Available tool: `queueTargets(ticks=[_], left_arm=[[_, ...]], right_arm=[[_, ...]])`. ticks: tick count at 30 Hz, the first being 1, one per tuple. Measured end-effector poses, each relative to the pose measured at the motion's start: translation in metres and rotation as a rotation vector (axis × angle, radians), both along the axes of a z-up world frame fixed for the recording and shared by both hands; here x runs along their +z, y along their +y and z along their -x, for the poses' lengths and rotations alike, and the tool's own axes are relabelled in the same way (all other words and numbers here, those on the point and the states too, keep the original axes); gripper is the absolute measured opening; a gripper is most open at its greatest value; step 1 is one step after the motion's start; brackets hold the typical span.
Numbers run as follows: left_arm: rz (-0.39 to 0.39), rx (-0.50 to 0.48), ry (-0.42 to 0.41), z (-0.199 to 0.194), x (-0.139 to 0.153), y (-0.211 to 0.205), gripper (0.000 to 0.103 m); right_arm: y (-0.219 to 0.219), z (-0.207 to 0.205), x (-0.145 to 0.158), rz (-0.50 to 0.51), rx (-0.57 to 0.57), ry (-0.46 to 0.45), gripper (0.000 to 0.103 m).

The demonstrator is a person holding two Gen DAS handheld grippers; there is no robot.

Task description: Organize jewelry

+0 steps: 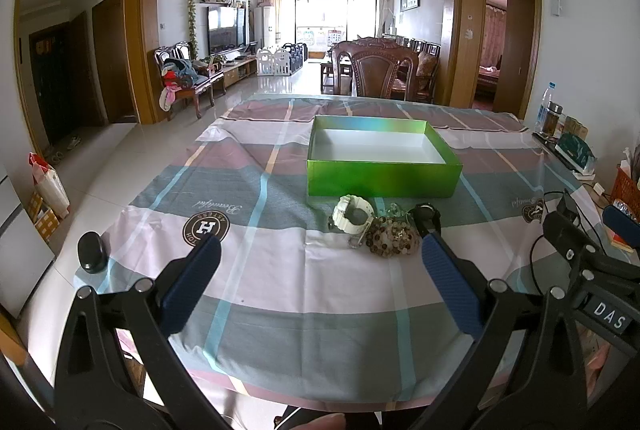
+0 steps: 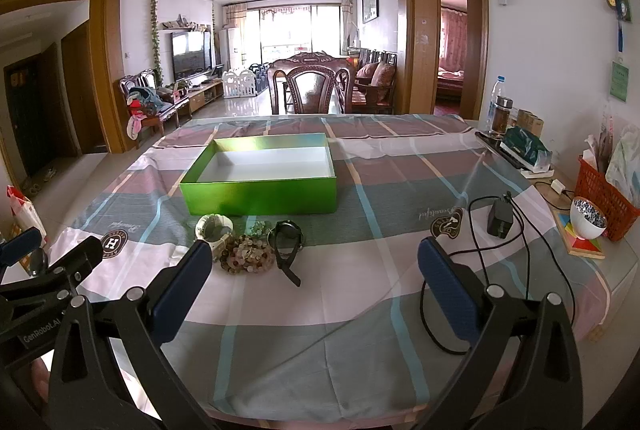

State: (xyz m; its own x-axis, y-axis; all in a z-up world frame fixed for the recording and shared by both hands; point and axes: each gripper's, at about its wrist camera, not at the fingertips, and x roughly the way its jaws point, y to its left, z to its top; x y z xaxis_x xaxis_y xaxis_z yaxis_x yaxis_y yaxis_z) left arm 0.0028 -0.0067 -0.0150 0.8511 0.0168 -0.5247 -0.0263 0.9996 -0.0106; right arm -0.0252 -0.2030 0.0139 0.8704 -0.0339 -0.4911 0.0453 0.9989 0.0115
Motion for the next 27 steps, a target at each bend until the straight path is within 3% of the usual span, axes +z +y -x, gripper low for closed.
queueTargets(ticks=[27], left_arm=[[-0.003, 0.0, 0.005, 0.0001, -0.0017, 0.0003, 0.099]], right_arm=[[-0.0006, -0.0005, -0.0024, 0.001, 0.001, 0.005, 0.1]])
